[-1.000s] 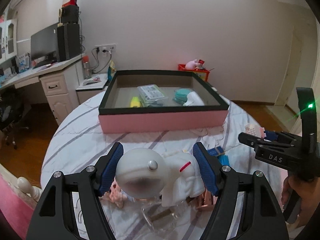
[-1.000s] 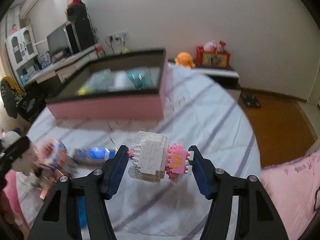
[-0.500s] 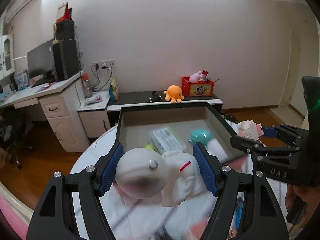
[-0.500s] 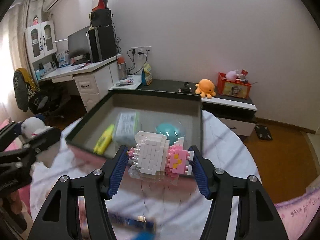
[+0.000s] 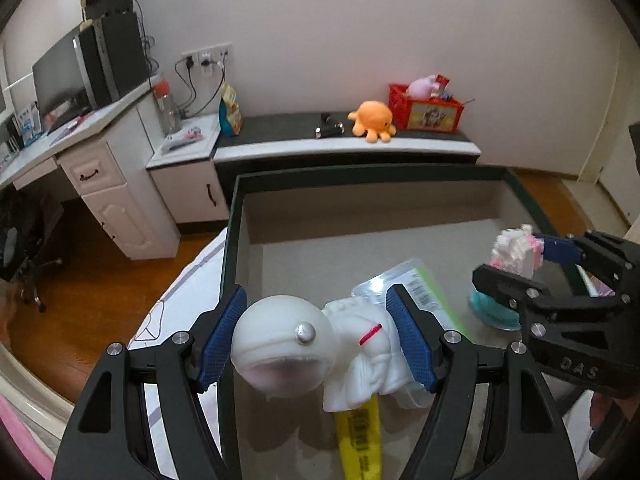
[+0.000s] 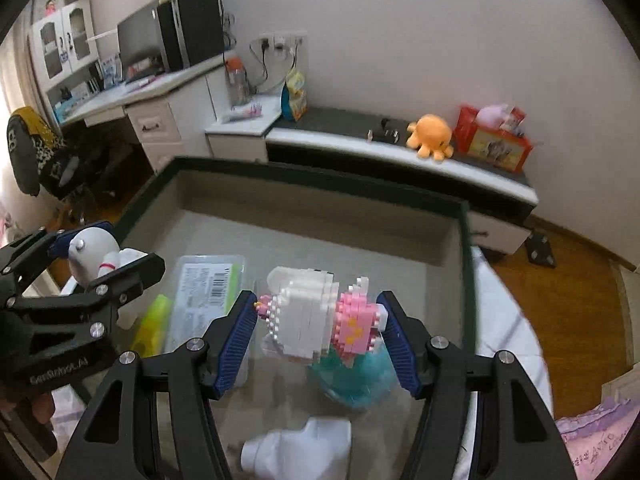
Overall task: Organize rigid objects
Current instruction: 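Carry the white figurine and pink block figure into the pink box and release both, then withdraw both tools from the box back toward the remaining items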
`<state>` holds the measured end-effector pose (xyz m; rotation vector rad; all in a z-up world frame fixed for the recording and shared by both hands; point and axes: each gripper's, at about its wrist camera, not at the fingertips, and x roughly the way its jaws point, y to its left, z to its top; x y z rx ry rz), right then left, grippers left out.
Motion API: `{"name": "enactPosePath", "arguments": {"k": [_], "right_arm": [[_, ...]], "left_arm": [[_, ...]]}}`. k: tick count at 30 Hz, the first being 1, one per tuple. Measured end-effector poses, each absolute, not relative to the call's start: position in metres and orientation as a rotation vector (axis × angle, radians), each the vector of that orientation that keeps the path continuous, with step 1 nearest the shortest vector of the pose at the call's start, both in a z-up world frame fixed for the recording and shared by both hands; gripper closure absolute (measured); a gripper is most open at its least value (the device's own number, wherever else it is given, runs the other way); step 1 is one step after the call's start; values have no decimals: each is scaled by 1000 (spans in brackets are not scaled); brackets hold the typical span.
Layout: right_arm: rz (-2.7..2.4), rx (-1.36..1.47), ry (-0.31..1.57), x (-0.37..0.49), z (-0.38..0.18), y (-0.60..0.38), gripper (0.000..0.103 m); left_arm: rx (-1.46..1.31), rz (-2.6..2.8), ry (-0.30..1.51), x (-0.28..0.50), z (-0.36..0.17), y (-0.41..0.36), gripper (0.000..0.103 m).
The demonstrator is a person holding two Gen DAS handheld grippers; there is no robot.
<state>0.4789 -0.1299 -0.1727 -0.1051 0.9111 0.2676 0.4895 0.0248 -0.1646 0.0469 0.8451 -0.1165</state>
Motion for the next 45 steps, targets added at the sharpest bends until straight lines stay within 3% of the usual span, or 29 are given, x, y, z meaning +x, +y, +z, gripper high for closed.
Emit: {"name": "enactPosePath", "arguments": {"k": [5,7,12,18,29,45], "right_arm": [[297,-104,940,485,-175,-126,39],[288,-122,924,485,-173,-126,39],[257,-111,855,471,-161,-129,24],[264,-77,736,418,-126,-141,22],[232,-3,466,255,-74,-157,20],[81,32,313,121,-76,-163,20]], "left_arm": [[22,-115,840,491,-165,30,28],[24,-118,833,489,-162,29,23],[21,-87,791,477,-149,31,8],[-47,-75,659,424,-113,47,0],[-5,36,358,259,-67,39,0],[2,-8,278,135,-65,17,0]]}}
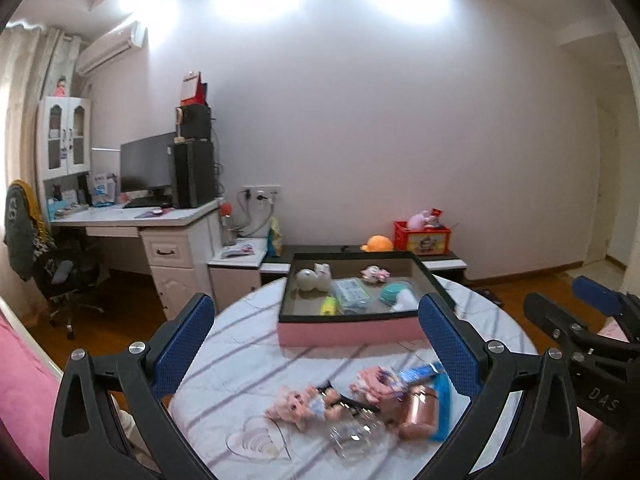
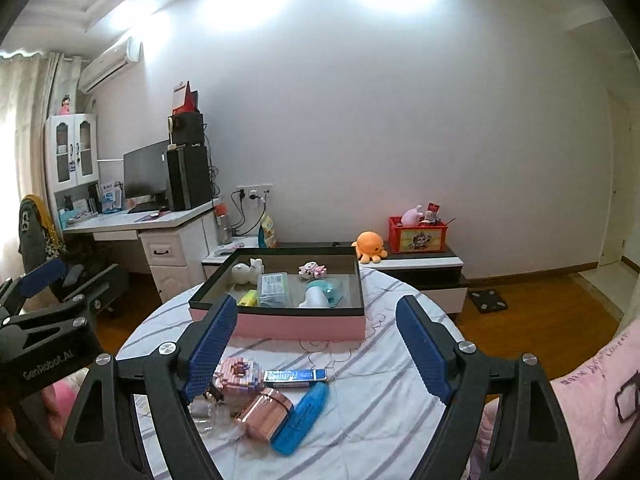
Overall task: Organize rigid objects
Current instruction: 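Withdraw both tools from the box back toward the remaining items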
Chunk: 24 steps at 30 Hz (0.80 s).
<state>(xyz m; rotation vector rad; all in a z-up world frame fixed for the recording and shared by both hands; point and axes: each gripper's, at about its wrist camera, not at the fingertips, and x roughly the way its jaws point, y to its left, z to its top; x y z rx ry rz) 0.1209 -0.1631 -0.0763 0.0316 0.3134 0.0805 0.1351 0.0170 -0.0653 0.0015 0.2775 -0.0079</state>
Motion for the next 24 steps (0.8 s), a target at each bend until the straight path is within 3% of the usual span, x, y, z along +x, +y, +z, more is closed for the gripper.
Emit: {"name": "enactPosePath", "arguments": {"k": [16,24], "right_arm": [[56,14,304,97,-82,-163,20],[44,6,403,111,-114,-165,20]], "left_arm": [[29,-22,258,112,-68,9,0],[14,-1,370,127,-98,32,0]]}}
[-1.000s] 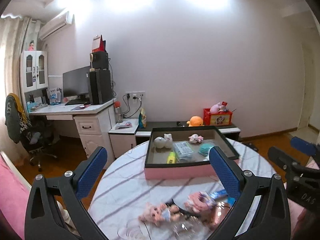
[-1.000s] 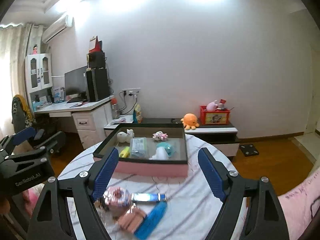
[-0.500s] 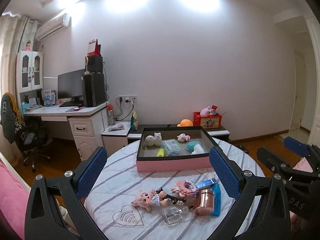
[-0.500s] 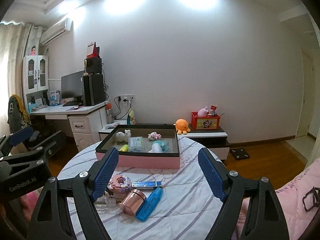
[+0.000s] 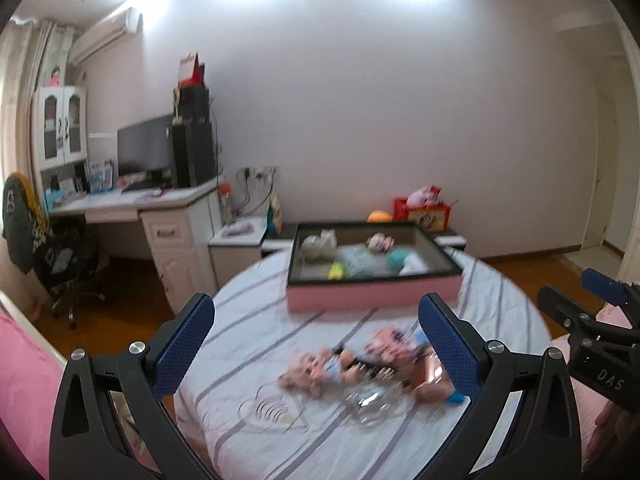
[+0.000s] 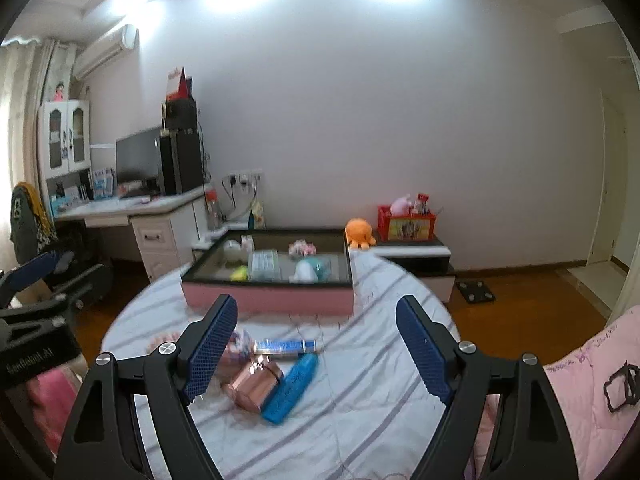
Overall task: Organize rigid objects
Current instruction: 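Withdraw both tools from the box back toward the remaining items, then grasp the pink block toy with the left tool while the right tool grasps the copper cup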
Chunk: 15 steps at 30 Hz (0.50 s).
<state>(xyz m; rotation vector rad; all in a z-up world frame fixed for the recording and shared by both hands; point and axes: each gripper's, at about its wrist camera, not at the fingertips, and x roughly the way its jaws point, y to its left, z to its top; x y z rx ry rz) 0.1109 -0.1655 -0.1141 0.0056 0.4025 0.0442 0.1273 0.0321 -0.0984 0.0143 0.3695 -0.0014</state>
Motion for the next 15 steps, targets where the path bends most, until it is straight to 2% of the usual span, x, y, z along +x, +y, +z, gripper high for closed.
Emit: {"name": "enactPosePath", "arguments": {"k": [9,15], "right_arm": [[97,-8,611,146,-181,-145,20],[153,-7,686,164,-202,-129,20]], "left_arm": [[-17,25,541,148,-154,61,0],[6,38,593,156,-170,68,0]]}}
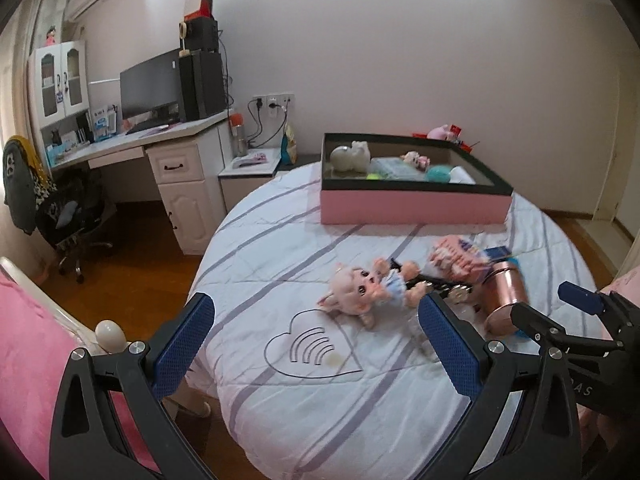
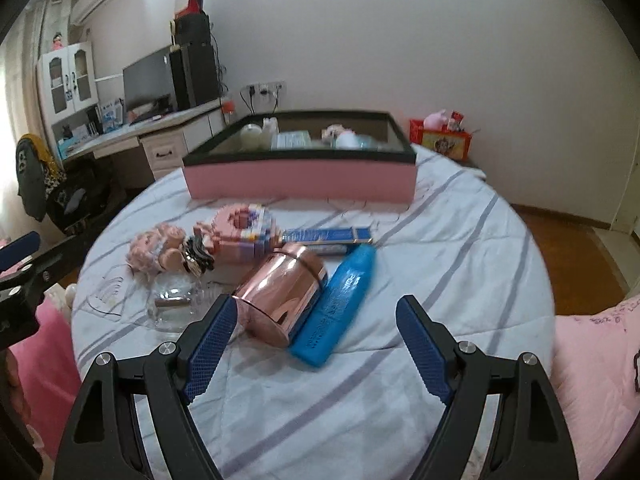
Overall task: Organize rigid objects
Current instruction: 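Grasp the pink block toy with the left tool while the right tool grasps the copper cup, then carry the pink block toy and copper cup into the pink box and release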
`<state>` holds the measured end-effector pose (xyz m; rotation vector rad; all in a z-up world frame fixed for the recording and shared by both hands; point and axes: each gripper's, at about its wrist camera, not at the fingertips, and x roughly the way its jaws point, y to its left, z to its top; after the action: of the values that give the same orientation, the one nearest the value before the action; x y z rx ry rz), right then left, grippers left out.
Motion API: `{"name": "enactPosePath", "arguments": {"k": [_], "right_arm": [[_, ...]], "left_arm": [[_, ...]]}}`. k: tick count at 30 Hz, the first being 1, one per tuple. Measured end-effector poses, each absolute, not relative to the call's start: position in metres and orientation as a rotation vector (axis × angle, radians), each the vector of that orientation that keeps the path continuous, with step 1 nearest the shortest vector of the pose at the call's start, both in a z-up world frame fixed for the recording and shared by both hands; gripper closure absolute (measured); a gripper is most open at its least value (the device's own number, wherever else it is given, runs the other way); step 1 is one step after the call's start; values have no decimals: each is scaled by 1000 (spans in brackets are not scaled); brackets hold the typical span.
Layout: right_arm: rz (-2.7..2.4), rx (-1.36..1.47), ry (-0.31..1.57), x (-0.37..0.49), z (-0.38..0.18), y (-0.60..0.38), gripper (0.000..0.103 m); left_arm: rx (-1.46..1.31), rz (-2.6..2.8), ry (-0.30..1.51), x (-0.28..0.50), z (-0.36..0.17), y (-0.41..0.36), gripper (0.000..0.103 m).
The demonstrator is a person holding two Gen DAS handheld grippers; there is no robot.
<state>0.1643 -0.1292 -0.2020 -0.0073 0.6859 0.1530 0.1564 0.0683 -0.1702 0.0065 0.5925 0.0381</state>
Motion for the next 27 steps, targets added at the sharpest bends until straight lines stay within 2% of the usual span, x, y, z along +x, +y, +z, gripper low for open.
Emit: {"name": "enactPosePath", "arguments": {"k": [12,13,14,15,27], "right_arm": [[250,-55,744,196,-214,-110,21],[260,-60,746,198,-214,-110,23],[273,-62,744,199,-213,-110,30],[278,-68,746,200,-211,-109,33],[277,-7,689,200,-198,-138,33]], "left_arm": [[-7,25,645,171,-185,74,0],[-4,24,651,172,-186,74,0],[-2,24,654,173,-187,74,0],[-3,26,657,173,-188,75,0],[-31,-10,690,190,-193,65,0]]}}
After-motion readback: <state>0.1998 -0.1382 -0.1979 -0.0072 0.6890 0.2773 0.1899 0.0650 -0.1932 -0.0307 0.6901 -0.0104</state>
